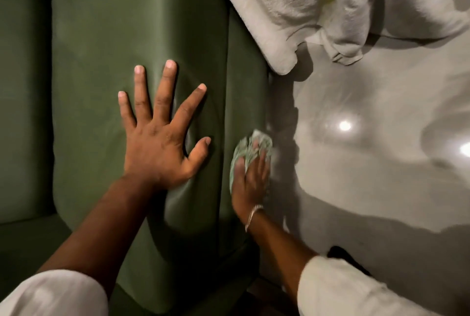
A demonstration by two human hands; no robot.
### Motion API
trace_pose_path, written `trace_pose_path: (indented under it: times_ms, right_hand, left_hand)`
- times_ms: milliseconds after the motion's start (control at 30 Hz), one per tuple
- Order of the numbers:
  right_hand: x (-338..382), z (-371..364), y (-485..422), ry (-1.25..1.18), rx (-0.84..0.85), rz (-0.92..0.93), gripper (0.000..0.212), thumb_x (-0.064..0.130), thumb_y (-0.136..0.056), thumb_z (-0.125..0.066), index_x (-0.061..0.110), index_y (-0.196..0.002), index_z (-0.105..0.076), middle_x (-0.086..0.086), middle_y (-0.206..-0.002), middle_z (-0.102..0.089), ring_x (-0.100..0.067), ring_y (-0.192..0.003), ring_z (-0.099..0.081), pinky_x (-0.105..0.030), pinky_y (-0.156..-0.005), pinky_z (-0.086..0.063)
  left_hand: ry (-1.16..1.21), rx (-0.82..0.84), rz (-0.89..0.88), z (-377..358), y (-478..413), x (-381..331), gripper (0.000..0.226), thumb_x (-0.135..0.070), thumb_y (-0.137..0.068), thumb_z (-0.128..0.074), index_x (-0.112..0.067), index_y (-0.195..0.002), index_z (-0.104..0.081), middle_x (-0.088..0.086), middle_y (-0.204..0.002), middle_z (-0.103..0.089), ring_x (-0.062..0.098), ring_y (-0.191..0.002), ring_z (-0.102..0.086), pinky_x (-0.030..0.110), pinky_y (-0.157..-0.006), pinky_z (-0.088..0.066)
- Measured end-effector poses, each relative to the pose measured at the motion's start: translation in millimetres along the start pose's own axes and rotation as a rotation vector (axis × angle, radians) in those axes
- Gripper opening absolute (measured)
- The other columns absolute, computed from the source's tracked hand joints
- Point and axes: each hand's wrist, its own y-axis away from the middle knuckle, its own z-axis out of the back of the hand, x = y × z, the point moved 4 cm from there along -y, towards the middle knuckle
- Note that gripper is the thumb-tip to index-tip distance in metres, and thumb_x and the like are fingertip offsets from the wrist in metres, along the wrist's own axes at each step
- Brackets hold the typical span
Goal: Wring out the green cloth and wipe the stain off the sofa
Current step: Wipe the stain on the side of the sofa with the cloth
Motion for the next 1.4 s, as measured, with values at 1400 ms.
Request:
trace_pose_path:
  times_ms: [1400]
  right_hand:
    - [56,75,40,-0.175,0.135,-0.084,0.032,0.033,-0.09,-0.061,0.029,-0.121,-0.055,0.004,-0.127,-0.063,-0.017,-0.12,-0.058,-0.025,-0.102,-0.045]
  left_hand:
    - [0.498,-0.075,0.181,23,-5,-6,0.066,-0.057,-0.079,-0.049,-0.036,-0.141,-0.042,-0.008,-0.165,-0.009,0.03,-0.152,0.009,0.061,-0.119,0.006]
